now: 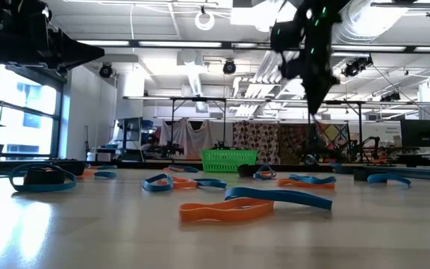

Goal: Sort rubber bands into baskets
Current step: Put the blue rubber band into the orange bin

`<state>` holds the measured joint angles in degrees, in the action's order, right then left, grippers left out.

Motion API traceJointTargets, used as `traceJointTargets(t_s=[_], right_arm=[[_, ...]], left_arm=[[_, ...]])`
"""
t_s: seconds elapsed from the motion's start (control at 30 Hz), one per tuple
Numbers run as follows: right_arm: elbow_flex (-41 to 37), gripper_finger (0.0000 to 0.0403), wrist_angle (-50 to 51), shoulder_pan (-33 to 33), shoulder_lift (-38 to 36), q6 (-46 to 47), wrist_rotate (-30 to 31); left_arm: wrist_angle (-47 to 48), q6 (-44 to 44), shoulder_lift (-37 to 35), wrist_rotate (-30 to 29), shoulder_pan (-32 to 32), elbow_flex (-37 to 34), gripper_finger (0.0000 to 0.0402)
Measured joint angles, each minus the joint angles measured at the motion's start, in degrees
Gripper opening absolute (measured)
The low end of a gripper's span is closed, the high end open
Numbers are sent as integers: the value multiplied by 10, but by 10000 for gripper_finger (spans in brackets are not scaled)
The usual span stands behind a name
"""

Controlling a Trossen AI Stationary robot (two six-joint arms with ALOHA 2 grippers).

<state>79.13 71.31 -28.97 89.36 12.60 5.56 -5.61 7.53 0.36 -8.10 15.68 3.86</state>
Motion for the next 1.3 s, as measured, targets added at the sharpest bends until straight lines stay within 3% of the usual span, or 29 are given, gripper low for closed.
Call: traceJointTargets(t_s=[0.2,0.4,0.73,0.93,1.3], right_arm=[[0,0,100,152,-81,157,-5],[0,0,164,323,-120,357,-56],[-43,0,110,562,-121,650,-133],[-118,0,13,640,-121,752,-138],[-277,0,-197,702,-121,860,-166]], left_arm=[[3,-10,0,0,0,0,0],[3,-14,0,0,0,0,0],[14,-14,0,0,0,0,0],[15,-14,0,0,0,0,0],[15,-15,0,0,0,0,0]])
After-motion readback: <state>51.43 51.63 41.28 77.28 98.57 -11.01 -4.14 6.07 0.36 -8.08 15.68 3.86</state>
